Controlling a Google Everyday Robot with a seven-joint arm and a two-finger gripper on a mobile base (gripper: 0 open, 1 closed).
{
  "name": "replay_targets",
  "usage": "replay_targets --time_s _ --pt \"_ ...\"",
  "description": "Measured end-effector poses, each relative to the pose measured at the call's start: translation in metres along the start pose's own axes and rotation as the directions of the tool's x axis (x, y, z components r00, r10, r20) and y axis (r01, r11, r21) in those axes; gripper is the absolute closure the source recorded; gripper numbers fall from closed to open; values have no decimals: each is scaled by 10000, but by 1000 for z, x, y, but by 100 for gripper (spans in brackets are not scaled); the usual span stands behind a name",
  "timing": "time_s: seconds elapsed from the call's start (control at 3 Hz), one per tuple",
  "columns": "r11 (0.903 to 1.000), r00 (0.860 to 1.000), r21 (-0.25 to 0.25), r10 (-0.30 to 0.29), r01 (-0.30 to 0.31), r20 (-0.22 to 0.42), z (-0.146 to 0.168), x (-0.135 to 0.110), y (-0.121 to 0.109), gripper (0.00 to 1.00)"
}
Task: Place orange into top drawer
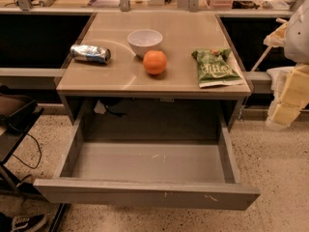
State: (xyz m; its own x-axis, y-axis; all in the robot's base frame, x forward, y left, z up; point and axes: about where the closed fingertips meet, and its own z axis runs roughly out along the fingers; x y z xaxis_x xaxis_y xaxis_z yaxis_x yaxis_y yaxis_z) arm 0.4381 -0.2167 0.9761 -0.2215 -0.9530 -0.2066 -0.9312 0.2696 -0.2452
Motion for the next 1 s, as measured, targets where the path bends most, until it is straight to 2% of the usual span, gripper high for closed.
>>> replay_targets --time_s 0.33,0.67,1.0 --pt "10000 10000 0 0 0 1 0 0 0 0" --pt "9999 9997 -74 -98 100 218 2 2 -18 0" --pt "9998 9990 45 -217 215 395 18 7 -72 0"
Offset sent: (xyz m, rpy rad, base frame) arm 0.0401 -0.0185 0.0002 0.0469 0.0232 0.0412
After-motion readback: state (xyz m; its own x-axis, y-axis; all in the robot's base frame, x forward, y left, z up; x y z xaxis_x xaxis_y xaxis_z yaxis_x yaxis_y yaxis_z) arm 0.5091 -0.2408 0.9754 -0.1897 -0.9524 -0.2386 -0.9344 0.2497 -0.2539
